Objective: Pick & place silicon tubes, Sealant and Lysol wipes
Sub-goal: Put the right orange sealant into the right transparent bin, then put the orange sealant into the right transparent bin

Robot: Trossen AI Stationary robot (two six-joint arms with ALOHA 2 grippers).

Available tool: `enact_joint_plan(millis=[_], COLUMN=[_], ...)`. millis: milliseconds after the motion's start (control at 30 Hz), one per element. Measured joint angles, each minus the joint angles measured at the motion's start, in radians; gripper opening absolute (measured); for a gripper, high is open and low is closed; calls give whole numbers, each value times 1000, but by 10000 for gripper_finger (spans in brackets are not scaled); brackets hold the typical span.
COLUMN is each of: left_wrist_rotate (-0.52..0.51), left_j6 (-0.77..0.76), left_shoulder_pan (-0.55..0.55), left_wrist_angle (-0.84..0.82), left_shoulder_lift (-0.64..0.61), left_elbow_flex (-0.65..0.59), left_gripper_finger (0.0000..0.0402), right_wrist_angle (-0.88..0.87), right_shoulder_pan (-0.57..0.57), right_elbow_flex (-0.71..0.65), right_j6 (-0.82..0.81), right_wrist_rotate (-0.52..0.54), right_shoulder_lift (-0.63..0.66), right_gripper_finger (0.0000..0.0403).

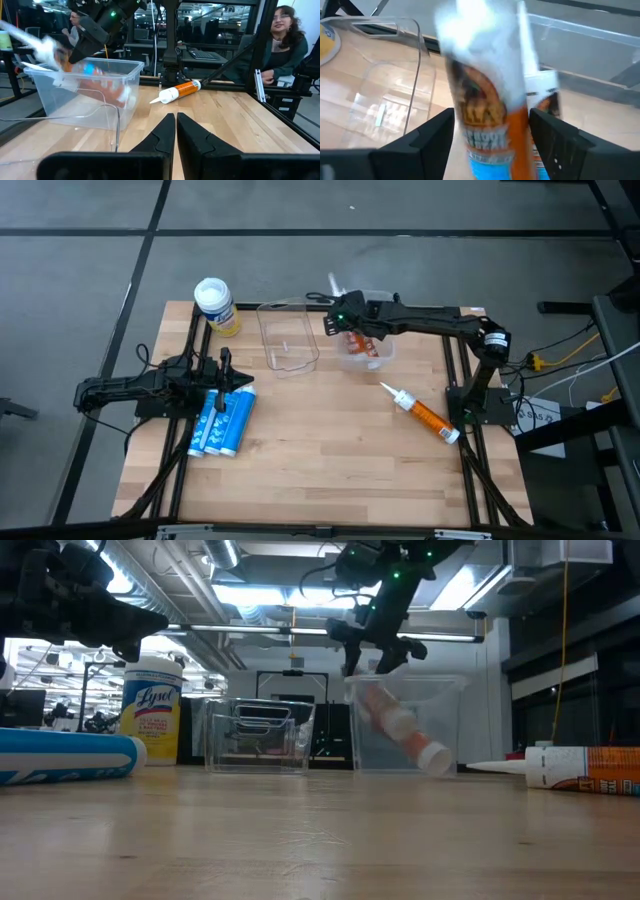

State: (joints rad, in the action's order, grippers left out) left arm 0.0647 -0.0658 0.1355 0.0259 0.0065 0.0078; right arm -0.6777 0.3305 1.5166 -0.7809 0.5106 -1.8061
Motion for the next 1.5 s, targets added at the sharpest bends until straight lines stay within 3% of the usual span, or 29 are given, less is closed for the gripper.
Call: enact_joint_plan(millis=[400,700,1000,1267,1500], left_wrist_rotate=[0,0,0,0,0], left_j6=[0,0,0,0,0], left_shoulder_pan=[0,0,0,0,0], left_wrist_angle=[0,0,0,0,0], left_shoulder_lift=[0,0,0,0,0], left_elbow_flex=[0,0,0,0,0], left_gripper_finger=[15,13,12,15,11], right_wrist_angle=[10,-30,-299,-564,-773], right_shoulder_pan=[0,-36,-182,-321,-413], right_elbow_flex=[0,0,0,0,0], right_j6=[1,123,187,137,79], right_wrist_rotate=[-15,-13,-12,-140,-172], right_shoulder_lift=[12,145,311,400,435], right_gripper_finger=[258,259,259,259,259])
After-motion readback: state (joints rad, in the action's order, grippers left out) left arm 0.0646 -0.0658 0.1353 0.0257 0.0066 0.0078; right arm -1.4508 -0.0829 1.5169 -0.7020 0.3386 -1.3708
